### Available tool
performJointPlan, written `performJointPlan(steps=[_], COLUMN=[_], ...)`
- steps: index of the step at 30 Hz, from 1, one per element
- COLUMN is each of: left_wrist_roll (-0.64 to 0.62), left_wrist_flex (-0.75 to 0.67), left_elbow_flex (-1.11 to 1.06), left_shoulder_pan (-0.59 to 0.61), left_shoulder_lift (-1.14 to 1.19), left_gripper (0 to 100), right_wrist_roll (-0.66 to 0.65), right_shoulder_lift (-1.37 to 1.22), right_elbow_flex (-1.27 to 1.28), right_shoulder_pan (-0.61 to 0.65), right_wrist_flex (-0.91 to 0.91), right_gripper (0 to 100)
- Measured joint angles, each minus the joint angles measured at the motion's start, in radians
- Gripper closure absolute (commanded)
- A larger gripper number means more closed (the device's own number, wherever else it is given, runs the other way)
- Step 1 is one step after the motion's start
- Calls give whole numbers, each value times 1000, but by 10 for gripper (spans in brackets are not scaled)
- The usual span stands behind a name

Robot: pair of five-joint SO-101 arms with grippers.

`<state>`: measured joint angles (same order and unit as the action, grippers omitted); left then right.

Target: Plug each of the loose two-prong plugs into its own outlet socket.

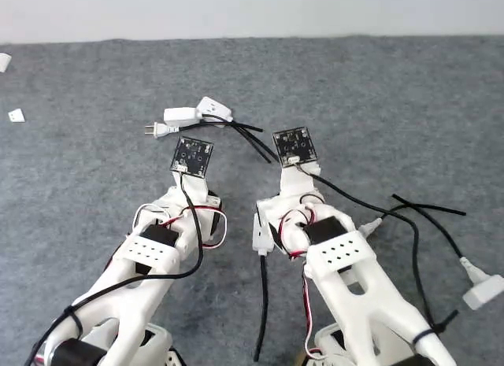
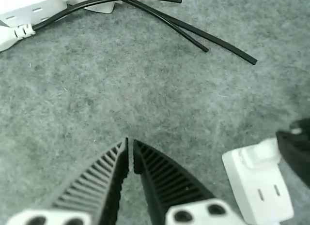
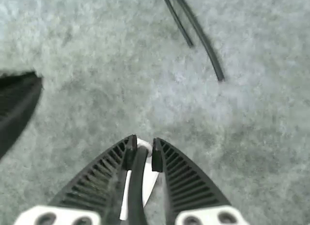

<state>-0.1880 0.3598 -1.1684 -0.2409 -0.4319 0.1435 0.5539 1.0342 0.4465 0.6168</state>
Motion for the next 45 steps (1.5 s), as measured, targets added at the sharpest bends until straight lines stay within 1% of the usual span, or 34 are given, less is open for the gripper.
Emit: performJointPlan(steps=[8, 12, 14, 16, 18, 19, 22, 26, 28, 34, 36, 40, 42, 45], left_wrist_roll=[0, 0, 0, 0, 0, 0, -17, -123, -152, -164, -164, -164, -164, -164], left_wrist_flex=[0, 0, 0, 0, 0, 0, 0, 0, 0, 0, 0, 0, 0, 0], left_elbow_flex=[0, 0, 0, 0, 0, 0, 8, 58, 71, 78, 78, 78, 78, 78], left_shoulder_pan=[0, 0, 9, 20, 34, 44, 91, 184, 219, 230, 236, 232, 232, 233], left_shoulder_lift=[0, 0, 0, 0, 0, 0, 0, 0, 0, 0, 0, 0, 0, 0], left_gripper=[987, 987, 987, 987, 987, 987, 987, 987, 987, 987, 987, 987, 987, 987], right_wrist_roll=[-86, -98, -98, -97, -54, -31, 6, 12, 17, 18, 18, 20, 18, 0], right_shoulder_lift=[11, 9, 9, 9, -14, -15, -15, -83, -144, -377, -446, -483, -483, -466], right_elbow_flex=[32, 31, 31, 31, 37, 46, 48, 43, 2, -232, -301, -336, -338, -353], right_shoulder_pan=[57, 58, 58, 66, 94, 103, 127, 152, 150, 158, 161, 158, 161, 161], right_wrist_flex=[-6, -6, -6, -6, -2, 0, 0, 2, 35, 170, 209, 235, 238, 242], right_gripper=[991, 981, 925, 842, 775, 763, 771, 769, 769, 778, 830, 993, 980, 989])
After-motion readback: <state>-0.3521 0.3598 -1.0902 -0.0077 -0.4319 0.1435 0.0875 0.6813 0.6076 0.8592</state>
